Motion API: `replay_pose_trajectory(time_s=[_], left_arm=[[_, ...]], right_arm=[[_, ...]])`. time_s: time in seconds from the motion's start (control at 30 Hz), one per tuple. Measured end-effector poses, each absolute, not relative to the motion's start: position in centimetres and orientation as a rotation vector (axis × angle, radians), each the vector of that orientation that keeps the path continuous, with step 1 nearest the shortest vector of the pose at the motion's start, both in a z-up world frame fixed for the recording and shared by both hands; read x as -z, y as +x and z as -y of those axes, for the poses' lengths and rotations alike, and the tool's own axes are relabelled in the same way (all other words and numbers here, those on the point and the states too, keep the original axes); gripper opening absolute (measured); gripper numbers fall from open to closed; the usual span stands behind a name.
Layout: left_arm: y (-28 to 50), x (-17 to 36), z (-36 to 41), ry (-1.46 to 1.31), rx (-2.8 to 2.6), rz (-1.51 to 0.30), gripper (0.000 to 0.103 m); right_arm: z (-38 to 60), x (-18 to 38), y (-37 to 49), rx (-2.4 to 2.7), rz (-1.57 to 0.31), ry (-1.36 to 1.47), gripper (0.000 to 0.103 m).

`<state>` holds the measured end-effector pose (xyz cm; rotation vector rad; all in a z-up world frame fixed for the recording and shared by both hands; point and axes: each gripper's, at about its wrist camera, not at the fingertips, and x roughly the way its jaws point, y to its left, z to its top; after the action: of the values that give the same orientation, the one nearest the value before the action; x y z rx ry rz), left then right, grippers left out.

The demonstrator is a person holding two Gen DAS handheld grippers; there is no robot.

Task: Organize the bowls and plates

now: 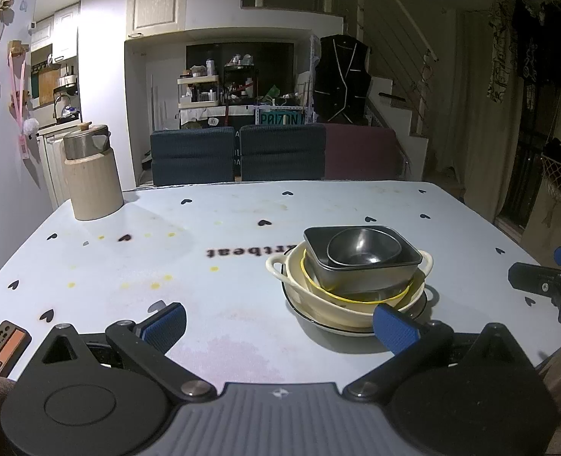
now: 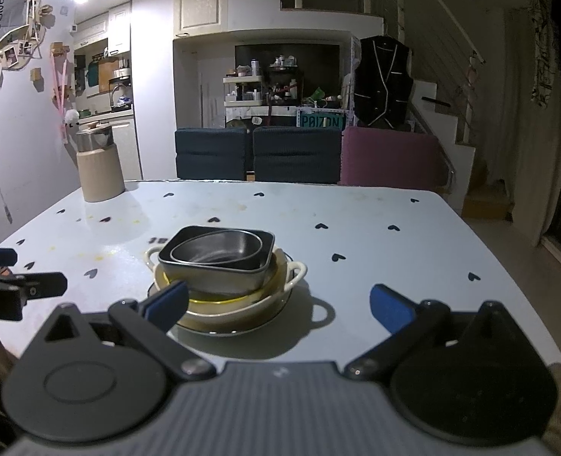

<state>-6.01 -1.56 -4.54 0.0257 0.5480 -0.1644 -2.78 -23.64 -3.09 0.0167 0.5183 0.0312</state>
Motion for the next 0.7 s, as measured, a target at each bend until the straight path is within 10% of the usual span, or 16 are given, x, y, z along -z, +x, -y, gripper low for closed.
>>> replay_pose_trajectory(time_s=[0.7], left_arm=[[-6.05, 4.50, 1.69, 0.025, 0.166, -0.547, 0.103]], right_arm=[[23.45, 3.14, -2.85, -0.030, -0.519, 0.018, 0.102]])
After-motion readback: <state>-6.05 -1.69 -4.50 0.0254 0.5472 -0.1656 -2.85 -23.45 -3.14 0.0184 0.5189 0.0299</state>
